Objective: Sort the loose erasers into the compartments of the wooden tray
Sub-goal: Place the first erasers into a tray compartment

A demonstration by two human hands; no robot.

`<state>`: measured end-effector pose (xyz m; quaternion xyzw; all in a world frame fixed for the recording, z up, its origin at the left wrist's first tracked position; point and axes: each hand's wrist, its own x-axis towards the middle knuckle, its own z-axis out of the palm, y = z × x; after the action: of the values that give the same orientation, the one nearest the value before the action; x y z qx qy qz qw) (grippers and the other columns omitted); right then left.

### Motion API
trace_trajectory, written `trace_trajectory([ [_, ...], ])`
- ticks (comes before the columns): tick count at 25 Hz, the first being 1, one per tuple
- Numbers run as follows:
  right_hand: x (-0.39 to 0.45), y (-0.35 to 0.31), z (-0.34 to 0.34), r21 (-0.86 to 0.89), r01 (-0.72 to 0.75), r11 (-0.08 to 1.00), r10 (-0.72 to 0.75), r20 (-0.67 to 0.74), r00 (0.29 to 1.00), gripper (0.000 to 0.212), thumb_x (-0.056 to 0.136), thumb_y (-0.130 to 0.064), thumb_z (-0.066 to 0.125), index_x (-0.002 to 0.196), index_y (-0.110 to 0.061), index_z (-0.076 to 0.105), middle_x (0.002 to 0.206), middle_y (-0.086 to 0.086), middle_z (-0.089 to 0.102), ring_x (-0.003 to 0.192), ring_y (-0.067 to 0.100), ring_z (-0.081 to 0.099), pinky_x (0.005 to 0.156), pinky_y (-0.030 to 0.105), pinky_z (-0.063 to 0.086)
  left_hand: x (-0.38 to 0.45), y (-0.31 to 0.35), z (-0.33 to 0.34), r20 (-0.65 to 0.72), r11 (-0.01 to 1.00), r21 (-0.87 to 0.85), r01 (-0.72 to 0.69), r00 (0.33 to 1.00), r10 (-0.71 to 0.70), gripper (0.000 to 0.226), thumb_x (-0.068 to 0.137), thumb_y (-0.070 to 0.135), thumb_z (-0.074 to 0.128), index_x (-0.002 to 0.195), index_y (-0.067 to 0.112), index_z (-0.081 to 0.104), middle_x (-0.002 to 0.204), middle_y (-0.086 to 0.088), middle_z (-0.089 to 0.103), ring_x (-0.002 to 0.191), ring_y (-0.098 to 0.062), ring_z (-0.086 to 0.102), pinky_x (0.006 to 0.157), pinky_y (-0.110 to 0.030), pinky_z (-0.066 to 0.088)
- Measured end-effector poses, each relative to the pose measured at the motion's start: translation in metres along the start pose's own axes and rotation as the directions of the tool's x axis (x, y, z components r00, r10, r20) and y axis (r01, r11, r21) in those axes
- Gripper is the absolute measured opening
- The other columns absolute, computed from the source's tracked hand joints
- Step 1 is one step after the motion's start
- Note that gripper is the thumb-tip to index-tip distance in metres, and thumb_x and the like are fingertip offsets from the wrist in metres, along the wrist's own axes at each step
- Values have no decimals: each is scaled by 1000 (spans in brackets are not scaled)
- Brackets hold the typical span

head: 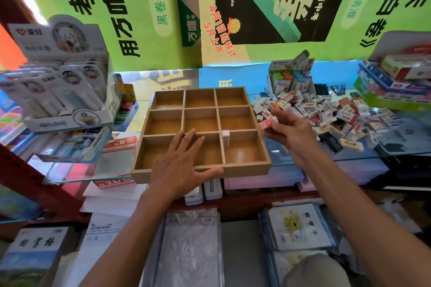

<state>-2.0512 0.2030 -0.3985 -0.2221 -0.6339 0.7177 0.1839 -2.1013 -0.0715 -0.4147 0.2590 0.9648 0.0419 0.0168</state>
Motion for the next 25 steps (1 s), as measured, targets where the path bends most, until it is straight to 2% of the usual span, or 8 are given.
trace_trajectory([
  [3, -11, -5, -7, 152, -98, 983, 82, 113, 990, 28, 91, 8, 57, 114, -4, 67, 103, 11, 71, 88, 20, 72, 76, 30, 61, 1, 0, 1, -12, 1000, 2, -1, 1000, 1, 119, 54, 102, 5, 155, 40, 11, 165, 14, -6, 151, -14, -11, 109, -55, 37],
  [5, -17, -8, -7, 136, -92, 986, 72, 142, 987, 23, 91, 4, 60, 110, -3, 68, 95, 10, 73, 82, 18, 72, 74, 30, 62, 1, 0, 1, -18, 1000, 7, 0, 1000, 0, 121, 52, 103, 2, 155, 40, 11, 165, 13, -6, 152, -14, -11, 109, -55, 37],
  [9, -23, -13, -3, 77, -112, 991, 98, 163, 982, 12, 92, -17, 65, 90, -6, 70, 72, 9, 70, 59, 16, 67, 52, 24, 57, 0, 0, 0, -10, 1000, 10, 6, 1000, -6, 116, 57, 101, 9, 155, 39, 12, 165, 13, -6, 152, -14, -11, 109, -54, 37],
  [14, -22, -18, 2, 54, -147, 988, 139, 131, 982, 19, 90, -22, 69, 92, -3, 69, 78, 14, 72, 55, 17, 64, 46, 24, 54, 1, 0, 1, -13, 1000, 11, 10, 1000, -10, 115, 57, 101, 11, 155, 40, 13, 165, 13, -5, 152, -15, -10, 109, -54, 37],
  [17, -19, -21, 8, -201, 27, 979, -2, 125, 992, 15, 87, -24, 74, 89, -9, 72, 75, 7, 70, 58, 15, 62, 50, 25, 54, 1, 0, 1, -11, 1000, 15, 15, 1000, -14, 115, 57, 101, 12, 155, 40, 14, 165, 13, -5, 152, -15, -10, 109, -54, 37],
  [20, -14, -23, 32, -626, 314, 714, -162, 289, 943, 15, 83, -30, 78, 90, -17, 74, 81, -5, 71, 70, 6, 65, 59, 24, 55, 1, 1, -1, 1, 1000, 3, 14, 1000, -14, 114, 58, 100, 14, 155, 39, 14, 165, 13, -6, 152, -15, -10, 109, -54, 37],
  [22, -11, -21, 52, -724, 332, 604, -107, 339, 935, 17, 84, -30, 77, 96, -18, 74, 91, -5, 70, 77, 8, 67, 68, 30, 59, 1, 1, -2, 8, 1000, -2, 13, 1000, -13, 113, 59, 99, 16, 155, 39, 14, 165, 14, -6, 152, -15, -11, 109, -54, 36],
  [25, -7, -16, 68, -765, 274, 583, -9, 331, 943, 17, 88, -22, 73, 105, -18, 71, 99, -1, 67, 79, 15, 69, 71, 38, 62, 0, 1, -2, 14, 1000, 1, 18, 1000, -18, 112, 60, 98, 16, 155, 40, 12, 165, 14, -7, 151, -15, -11, 109, -54, 36],
])
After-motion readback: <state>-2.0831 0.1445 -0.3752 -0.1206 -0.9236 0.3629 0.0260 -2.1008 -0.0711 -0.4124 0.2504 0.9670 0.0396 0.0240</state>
